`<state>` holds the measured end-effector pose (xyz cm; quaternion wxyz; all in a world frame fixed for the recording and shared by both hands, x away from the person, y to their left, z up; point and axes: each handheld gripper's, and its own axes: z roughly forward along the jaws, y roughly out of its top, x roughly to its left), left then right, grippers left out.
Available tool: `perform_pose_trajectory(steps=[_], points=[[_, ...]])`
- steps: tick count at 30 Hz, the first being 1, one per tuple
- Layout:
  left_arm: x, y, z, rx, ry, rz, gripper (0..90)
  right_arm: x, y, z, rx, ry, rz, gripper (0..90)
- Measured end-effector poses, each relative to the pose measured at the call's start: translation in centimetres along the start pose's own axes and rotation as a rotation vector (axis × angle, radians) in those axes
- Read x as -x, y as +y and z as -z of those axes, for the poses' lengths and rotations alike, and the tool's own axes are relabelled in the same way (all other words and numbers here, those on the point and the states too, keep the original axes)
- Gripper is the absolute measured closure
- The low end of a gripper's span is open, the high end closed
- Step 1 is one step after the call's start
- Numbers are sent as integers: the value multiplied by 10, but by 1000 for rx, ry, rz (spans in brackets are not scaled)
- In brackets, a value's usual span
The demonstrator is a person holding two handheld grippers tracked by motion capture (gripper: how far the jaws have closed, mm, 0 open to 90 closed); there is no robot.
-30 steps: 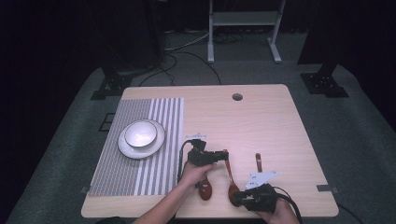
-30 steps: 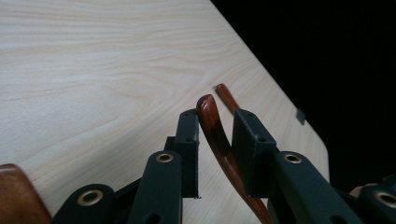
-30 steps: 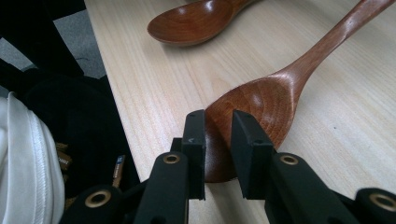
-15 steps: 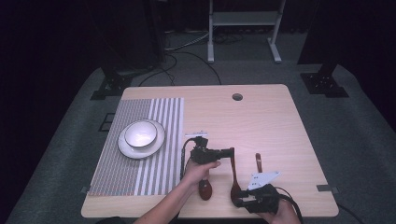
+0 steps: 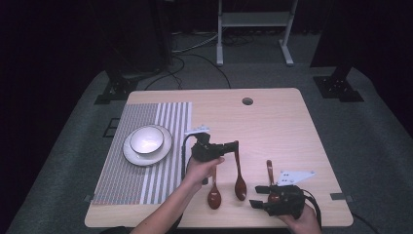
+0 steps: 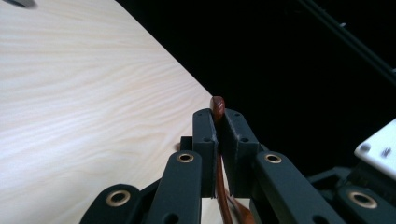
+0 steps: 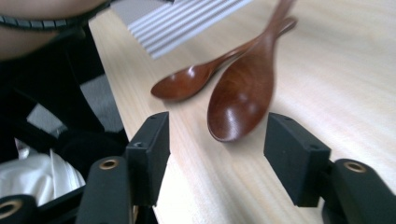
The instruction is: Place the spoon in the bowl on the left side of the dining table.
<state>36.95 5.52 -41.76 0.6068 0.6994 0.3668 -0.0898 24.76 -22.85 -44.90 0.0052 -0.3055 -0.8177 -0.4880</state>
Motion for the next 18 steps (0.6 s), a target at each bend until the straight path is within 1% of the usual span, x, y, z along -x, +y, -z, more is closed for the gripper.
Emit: perform_pose_trajectory(steps=[2, 4, 5, 7, 8, 10, 12, 15, 18], points=[[-2, 3, 6, 14, 13, -5, 842, 1, 1, 3, 11, -6, -4, 379], [-4, 7, 11, 27, 19, -6, 843, 6, 0, 9, 24, -32, -19, 354], [-5, 8, 13, 37, 22, -3, 843, 6, 0, 9, 24, -32, -19, 354], [-6, 12, 19, 53, 26, -5, 842, 11, -2, 12, 27, -40, -44, 335], [-7, 14, 21, 60, 26, -11, 842, 13, -2, 13, 27, -39, -54, 328], [-8, 17, 25, 67, 37, -19, 842, 18, -3, 15, 17, -31, -88, 312], [-10, 18, 30, 77, 42, -18, 842, 21, -3, 16, 8, -40, -95, 312], [-13, 22, 37, 95, 60, -22, 842, 22, -2, 18, 4, -53, -95, 311], [-15, 26, 44, 94, 80, -33, 842, 25, -4, 22, 1, -72, -106, 308]])
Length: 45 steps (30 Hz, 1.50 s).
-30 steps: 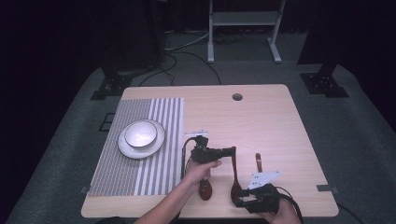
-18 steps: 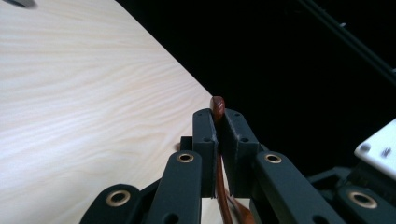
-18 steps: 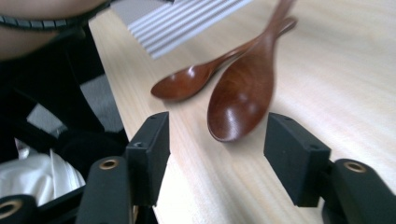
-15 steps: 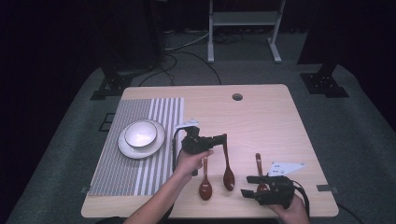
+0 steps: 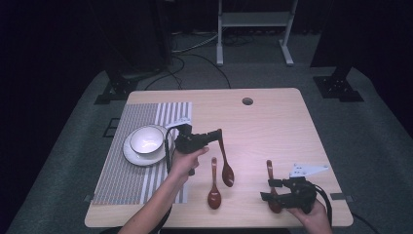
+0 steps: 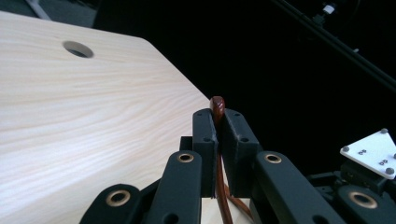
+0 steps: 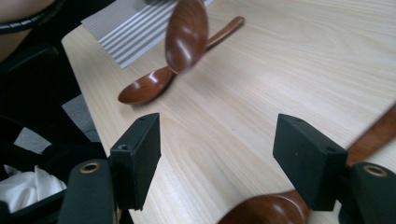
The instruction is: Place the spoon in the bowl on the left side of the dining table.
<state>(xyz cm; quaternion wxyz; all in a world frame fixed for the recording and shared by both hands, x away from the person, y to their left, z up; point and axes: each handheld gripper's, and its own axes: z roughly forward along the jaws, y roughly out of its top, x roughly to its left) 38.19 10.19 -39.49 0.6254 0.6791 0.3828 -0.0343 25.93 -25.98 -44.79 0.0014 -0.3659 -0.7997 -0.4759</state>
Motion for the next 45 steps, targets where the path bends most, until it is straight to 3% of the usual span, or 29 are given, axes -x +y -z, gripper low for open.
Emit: perform_pose_trajectory(steps=[8, 23, 36, 45], points=[[-4, 10, 18, 36, 38, -11, 842, 13, -5, 14, 19, -25, -48, 309], [-5, 29, 41, 88, 65, -39, 842, 22, -7, 17, 7, -59, -62, 309], [-16, 57, 76, 162, 144, -53, 842, 28, -11, 21, 5, -74, -88, 308], [-25, 72, 96, 181, 202, -67, 843, 28, -11, 21, -2, -83, -85, 308]])
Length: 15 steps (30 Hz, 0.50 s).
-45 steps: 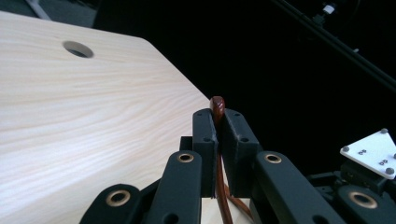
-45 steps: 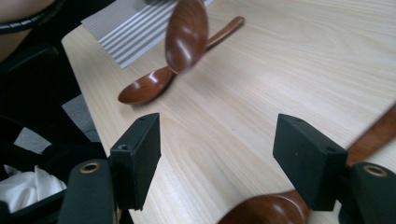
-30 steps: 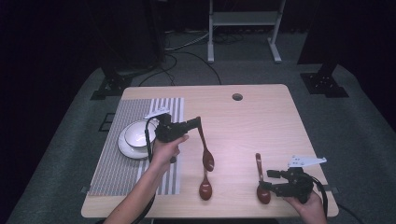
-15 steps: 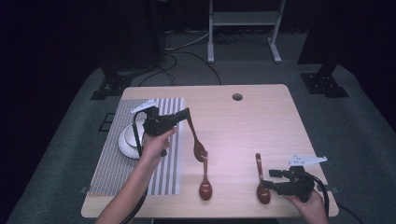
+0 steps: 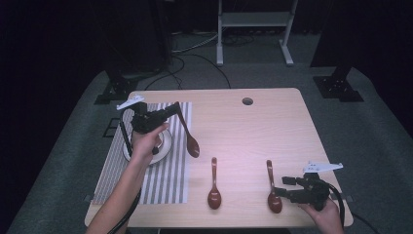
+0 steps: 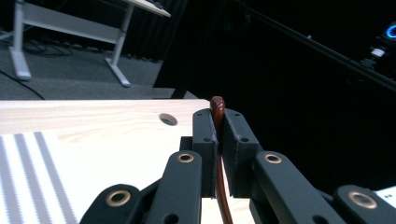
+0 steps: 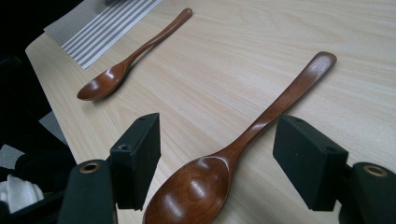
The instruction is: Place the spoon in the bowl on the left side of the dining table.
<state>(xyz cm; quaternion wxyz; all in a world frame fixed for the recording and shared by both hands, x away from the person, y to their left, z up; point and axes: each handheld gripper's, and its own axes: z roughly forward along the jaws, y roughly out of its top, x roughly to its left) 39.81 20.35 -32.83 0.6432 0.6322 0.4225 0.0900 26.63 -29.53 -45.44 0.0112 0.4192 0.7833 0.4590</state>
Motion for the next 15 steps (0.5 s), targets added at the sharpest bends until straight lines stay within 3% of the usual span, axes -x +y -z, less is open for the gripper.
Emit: perform_pose_trajectory(steps=[3, 8, 15], points=[[-7, 5, 6, 11, 25, 2, 843, 1, 0, 2, 9, -4, -6, 308], [-20, 11, 18, 47, 62, 45, 843, 4, -1, 5, 14, -9, -15, 308], [-35, 15, 28, 56, 115, 55, 842, 3, -1, 4, 7, -15, -9, 308]])
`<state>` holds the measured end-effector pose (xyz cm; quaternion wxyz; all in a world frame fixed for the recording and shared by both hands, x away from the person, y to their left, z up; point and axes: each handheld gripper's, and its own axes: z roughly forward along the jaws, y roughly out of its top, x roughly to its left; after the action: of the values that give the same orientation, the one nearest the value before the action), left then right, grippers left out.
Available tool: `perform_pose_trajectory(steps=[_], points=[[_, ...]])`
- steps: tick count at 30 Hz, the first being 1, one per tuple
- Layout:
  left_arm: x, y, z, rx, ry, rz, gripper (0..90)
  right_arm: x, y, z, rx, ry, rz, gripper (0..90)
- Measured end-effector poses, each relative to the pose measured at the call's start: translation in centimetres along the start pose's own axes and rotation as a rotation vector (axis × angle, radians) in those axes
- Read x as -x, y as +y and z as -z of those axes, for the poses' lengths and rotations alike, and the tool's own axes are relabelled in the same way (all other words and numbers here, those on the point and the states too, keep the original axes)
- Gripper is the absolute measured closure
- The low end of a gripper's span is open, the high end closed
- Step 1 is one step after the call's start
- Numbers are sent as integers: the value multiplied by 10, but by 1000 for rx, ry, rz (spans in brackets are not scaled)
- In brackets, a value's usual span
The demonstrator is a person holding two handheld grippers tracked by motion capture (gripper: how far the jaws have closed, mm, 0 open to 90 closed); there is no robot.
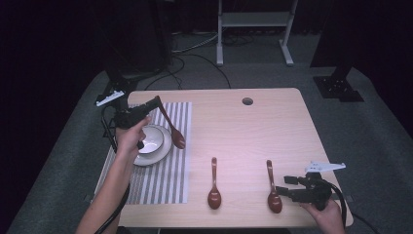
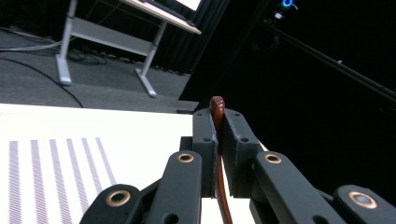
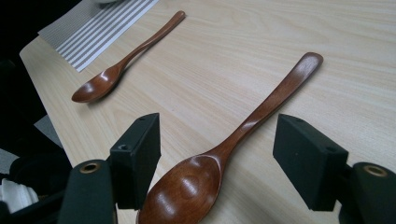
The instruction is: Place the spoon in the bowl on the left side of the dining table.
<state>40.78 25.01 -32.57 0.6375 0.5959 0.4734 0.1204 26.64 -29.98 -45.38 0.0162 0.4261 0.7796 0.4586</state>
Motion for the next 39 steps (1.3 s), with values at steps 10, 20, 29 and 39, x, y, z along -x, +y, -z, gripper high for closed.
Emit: perform_pose_trajectory(steps=[10, 20, 29, 39], points=[[-18, 10, 21, 38, 55, 19, 842, 4, -1, 2, 7, -1, -17, 308], [-30, 18, 34, 52, 104, 33, 843, 3, 0, 1, 4, 0, -11, 308], [-36, 25, 43, 78, 133, 36, 842, 3, 0, 2, 8, -4, -12, 308], [-50, 34, 60, 111, 185, 58, 842, 3, 0, 3, 13, -5, -14, 308]])
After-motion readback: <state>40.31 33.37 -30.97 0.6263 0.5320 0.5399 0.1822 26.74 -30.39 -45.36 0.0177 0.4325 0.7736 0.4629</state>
